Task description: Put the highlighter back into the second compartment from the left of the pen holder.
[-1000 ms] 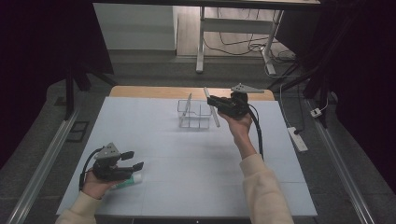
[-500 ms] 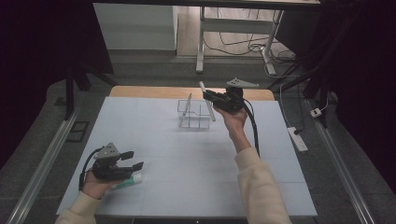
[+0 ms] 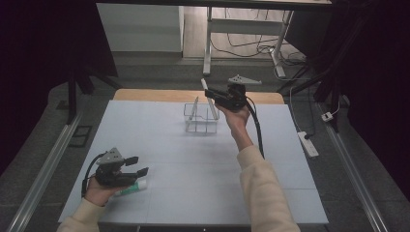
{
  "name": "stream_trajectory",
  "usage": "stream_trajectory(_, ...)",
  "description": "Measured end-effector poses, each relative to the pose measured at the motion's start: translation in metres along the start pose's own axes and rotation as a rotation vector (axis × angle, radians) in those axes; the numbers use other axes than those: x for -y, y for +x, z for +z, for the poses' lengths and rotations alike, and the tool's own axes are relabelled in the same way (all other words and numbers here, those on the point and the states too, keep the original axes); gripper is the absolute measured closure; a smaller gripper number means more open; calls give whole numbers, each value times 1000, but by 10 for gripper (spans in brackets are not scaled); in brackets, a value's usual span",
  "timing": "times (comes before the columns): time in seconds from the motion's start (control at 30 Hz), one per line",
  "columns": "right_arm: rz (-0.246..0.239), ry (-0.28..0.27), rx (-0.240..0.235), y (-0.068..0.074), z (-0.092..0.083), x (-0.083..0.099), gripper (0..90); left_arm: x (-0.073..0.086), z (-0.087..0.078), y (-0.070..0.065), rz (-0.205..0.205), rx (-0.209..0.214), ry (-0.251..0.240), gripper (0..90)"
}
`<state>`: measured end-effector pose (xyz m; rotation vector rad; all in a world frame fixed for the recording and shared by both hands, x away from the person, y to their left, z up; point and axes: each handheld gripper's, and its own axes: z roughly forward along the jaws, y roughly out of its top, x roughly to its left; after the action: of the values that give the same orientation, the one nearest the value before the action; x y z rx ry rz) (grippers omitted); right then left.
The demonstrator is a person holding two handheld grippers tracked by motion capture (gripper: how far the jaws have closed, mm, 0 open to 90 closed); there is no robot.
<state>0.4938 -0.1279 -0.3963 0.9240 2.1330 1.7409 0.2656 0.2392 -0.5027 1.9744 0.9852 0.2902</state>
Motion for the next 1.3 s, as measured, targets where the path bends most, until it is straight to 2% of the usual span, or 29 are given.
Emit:
stream_trajectory(0.2, 5, -7, 7, 0, 12, -4, 777, 0, -1, 1, -2, 1, -4, 362)
stream_trajectory(0.4, -13, -16, 17, -2, 20, -5, 776, 1, -1, 2, -5, 3, -7, 362)
stream_trajectory(0.87, -15, -32, 35, -10, 47, 10, 776, 2, 2, 2, -6, -2, 4, 362)
stream_trajectory(1.03, -5, -42, 35, -11, 51, 12, 776, 2, 1, 3, -5, -3, 3, 362)
stream_trajectory(1.3, -18, -34, 41, -10, 58, 18, 771, 2, 1, 3, -3, -2, 5, 362)
